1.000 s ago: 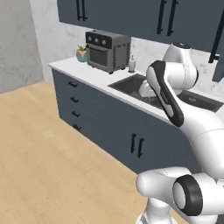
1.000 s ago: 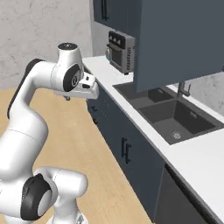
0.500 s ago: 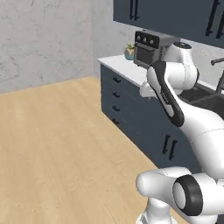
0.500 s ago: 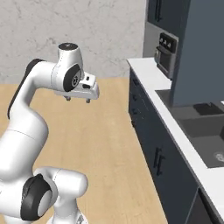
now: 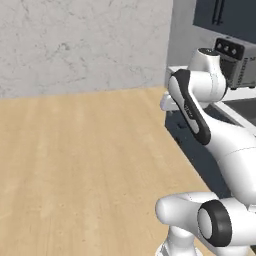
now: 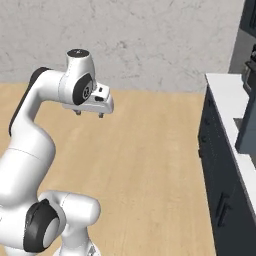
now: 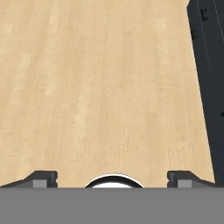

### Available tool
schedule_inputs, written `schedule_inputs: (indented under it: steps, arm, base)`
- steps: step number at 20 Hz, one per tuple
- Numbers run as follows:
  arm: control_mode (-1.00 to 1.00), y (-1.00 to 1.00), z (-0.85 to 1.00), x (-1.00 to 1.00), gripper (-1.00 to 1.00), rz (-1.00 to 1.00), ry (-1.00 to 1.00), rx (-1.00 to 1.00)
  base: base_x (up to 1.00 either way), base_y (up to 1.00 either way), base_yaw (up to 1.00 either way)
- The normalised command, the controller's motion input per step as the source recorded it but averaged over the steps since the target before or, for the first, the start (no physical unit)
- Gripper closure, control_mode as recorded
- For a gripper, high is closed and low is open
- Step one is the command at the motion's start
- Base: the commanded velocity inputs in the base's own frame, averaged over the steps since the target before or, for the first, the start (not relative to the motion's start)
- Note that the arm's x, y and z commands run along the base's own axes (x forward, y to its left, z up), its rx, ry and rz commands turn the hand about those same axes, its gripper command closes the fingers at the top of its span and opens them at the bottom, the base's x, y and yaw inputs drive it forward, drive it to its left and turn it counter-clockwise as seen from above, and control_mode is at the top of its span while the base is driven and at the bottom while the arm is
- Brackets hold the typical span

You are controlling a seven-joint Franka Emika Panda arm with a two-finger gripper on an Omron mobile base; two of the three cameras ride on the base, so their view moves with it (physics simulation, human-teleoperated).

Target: Gather all objects into one cabinet and sort the glasses and bowls to opposite sides.

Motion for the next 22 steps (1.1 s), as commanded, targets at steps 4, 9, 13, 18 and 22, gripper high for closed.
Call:
schedule_inputs:
  steps: [4, 9, 13, 18, 22]
  arm:
    - [1.00, 0.00, 0.00, 0.00, -1.00, 0.00, 0.00, 0.00]
    - [1.00, 0.00, 0.00, 0.00, -1.00, 0.00, 0.00, 0.00]
    - [1.00, 0.00, 0.00, 0.00, -1.00, 0.00, 0.00, 0.00]
    - [1.00, 0.00, 0.00, 0.00, -1.00, 0.00, 0.00, 0.00]
    - [1.00, 0.00, 0.00, 0.00, -1.00, 0.00, 0.00, 0.00]
  base:
    - [0.08, 0.31, 0.51]
    - [0.09, 0.37, 0.51]
    - [0.05, 0.39, 0.52]
    - [0.04, 0.40, 0.53]
    - [0.06, 0.42, 0.55]
